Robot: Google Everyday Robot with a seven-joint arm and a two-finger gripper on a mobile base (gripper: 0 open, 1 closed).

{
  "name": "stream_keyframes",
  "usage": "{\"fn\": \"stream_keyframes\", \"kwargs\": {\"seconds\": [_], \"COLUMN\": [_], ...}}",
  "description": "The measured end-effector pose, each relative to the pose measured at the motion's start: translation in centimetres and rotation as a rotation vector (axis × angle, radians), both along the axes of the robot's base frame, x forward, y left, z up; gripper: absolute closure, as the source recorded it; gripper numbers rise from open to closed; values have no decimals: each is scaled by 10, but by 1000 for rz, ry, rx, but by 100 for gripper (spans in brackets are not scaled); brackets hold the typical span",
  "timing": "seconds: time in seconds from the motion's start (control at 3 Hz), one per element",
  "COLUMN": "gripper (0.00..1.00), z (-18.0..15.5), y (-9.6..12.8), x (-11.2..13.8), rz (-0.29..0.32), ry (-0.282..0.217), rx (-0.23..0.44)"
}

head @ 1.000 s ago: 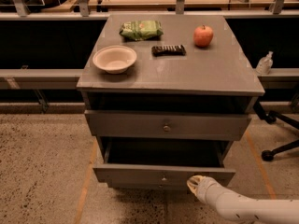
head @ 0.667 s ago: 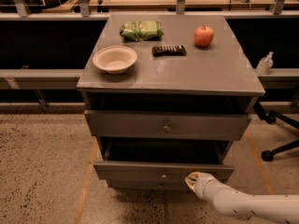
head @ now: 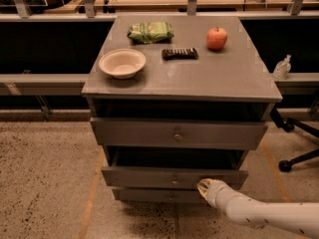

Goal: Close middle drawer

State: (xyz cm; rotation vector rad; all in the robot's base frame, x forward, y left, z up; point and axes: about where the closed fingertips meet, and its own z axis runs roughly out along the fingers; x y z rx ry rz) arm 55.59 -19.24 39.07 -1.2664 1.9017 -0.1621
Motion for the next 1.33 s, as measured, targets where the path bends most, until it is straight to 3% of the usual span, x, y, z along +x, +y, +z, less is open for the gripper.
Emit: {"fn": "stream_keyframes", "kwargs": {"seconds": [0.33, 0.67, 1.0, 1.33], "gripper": [100, 100, 100, 100], "z": [-1, -1, -1, -1], "y": [1, 1, 4, 4], "x": [26, 25, 55, 53], "rz": [26, 26, 61, 61], "ry": [-23, -23, -49, -49], "rx": [-20, -20, -45, -45]}}
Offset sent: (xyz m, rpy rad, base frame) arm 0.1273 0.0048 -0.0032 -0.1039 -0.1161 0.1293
